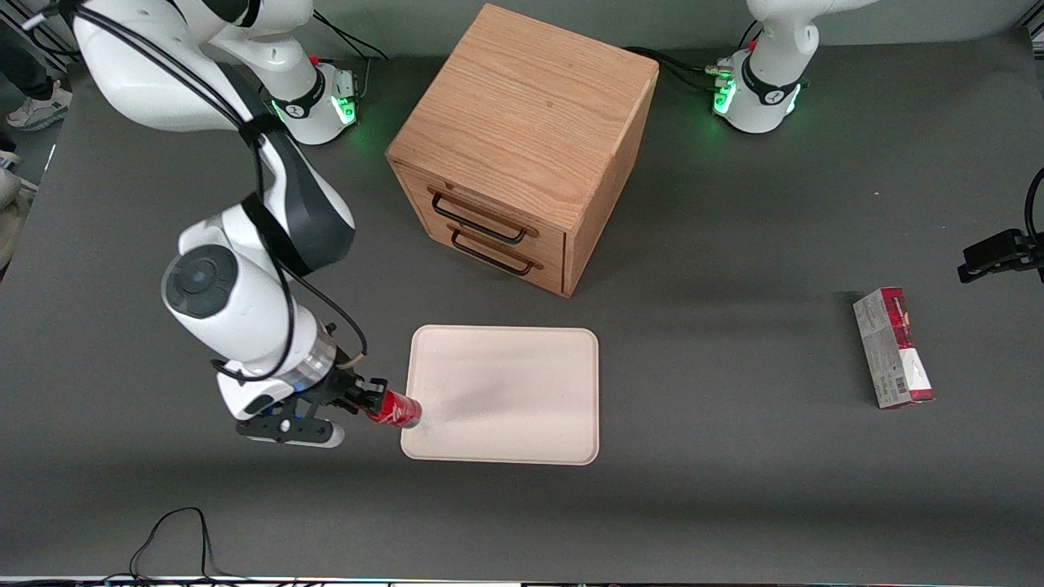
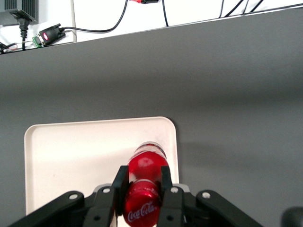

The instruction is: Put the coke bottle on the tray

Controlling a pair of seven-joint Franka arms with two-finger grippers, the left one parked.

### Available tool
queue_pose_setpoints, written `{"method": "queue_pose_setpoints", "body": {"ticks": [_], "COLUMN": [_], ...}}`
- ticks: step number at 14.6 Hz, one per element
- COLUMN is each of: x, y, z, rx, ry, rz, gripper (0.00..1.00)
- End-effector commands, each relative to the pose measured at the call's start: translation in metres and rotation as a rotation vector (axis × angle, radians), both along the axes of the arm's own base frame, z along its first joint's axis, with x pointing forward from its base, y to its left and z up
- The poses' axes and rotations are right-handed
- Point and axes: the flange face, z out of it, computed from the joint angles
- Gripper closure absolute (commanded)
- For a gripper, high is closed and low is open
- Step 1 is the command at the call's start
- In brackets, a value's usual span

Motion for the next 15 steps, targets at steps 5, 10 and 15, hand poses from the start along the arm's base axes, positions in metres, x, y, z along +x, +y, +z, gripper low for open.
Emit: {"method": "queue_pose_setpoints", "body": {"ticks": [5, 10, 15], "x": [0.010, 0.003, 0.000], "y": [0.013, 0.025, 0.029], "z": [-0.036, -0.072, -0.093], "rx": [-0.010, -0.019, -0.032], "ry": [-0.055, -0.048, -0.035], "rz": [-0.001, 0.017, 0.031], "gripper": [1.00, 1.00, 1.00]}}
